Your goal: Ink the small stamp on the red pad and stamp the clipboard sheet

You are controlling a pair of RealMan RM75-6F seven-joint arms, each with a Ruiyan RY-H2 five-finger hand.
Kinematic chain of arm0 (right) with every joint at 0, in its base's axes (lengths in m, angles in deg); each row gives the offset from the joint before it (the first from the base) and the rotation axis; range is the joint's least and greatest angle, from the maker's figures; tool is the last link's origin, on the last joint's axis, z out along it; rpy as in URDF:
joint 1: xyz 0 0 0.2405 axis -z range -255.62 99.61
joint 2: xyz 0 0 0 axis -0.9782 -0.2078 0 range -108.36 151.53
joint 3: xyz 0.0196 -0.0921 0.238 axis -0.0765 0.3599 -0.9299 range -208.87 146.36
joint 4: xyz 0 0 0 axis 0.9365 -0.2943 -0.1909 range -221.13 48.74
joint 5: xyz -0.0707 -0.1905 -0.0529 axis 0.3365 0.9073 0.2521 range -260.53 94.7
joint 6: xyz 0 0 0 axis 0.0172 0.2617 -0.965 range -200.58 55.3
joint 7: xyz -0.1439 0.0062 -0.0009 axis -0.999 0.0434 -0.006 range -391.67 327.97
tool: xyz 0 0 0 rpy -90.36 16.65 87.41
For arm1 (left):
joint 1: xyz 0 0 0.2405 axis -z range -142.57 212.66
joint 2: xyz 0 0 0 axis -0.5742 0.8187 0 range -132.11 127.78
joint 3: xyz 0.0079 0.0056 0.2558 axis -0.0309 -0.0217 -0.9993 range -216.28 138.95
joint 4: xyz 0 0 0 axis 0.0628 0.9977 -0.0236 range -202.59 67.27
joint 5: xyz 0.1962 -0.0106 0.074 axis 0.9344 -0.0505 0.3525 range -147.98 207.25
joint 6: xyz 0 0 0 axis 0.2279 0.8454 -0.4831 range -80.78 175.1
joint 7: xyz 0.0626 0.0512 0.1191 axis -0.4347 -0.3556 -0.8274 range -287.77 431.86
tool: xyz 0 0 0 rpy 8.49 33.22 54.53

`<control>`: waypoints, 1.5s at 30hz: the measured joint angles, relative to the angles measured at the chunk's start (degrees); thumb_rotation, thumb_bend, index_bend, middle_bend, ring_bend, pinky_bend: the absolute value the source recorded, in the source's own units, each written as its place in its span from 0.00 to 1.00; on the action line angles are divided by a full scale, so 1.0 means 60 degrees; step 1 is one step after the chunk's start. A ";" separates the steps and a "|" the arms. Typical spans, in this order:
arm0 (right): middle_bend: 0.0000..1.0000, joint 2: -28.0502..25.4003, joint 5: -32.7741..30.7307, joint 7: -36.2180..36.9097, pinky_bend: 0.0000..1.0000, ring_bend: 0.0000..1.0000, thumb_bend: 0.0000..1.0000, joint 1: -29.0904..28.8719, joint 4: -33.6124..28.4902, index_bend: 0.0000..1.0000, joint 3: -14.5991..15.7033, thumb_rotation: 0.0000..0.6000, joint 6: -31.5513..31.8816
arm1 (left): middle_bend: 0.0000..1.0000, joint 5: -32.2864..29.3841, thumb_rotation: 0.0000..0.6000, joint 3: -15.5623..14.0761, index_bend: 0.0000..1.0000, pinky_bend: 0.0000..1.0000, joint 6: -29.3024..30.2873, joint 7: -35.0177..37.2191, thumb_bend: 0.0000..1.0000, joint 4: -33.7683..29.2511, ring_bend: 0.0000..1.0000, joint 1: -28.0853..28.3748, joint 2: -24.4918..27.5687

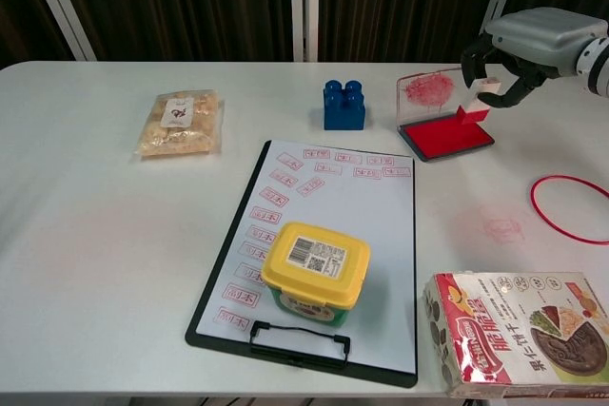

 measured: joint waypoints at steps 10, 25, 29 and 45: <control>0.76 0.0769 -0.0353 -0.0007 1.00 0.82 0.44 -0.0671 0.1077 0.90 0.0075 1.00 -0.1139 | 0.08 -0.0080 1.00 0.0041 0.07 0.16 -0.0195 0.0051 0.00 0.0101 0.05 0.0109 -0.0074; 0.80 0.1639 -0.0381 0.0210 1.00 0.84 0.45 -0.0885 0.2273 0.95 0.0427 1.00 -0.1459 | 0.08 -0.0151 1.00 0.0042 0.07 0.16 -0.0234 0.0109 0.00 0.0199 0.05 0.0111 -0.0095; 0.81 0.1832 -0.0345 0.0285 1.00 0.84 0.45 -0.0871 0.2549 0.96 0.0520 1.00 -0.1458 | 0.08 -0.0157 1.00 0.0039 0.07 0.16 -0.0220 0.0148 0.00 0.0237 0.05 0.0099 -0.0110; 0.82 0.1364 -0.0250 0.0625 1.00 0.84 0.45 -0.0674 0.1793 0.97 0.0262 1.00 -0.0197 | 0.08 -0.0097 1.00 0.0045 0.07 0.16 -0.0129 0.0158 0.00 0.0212 0.05 0.0084 -0.0102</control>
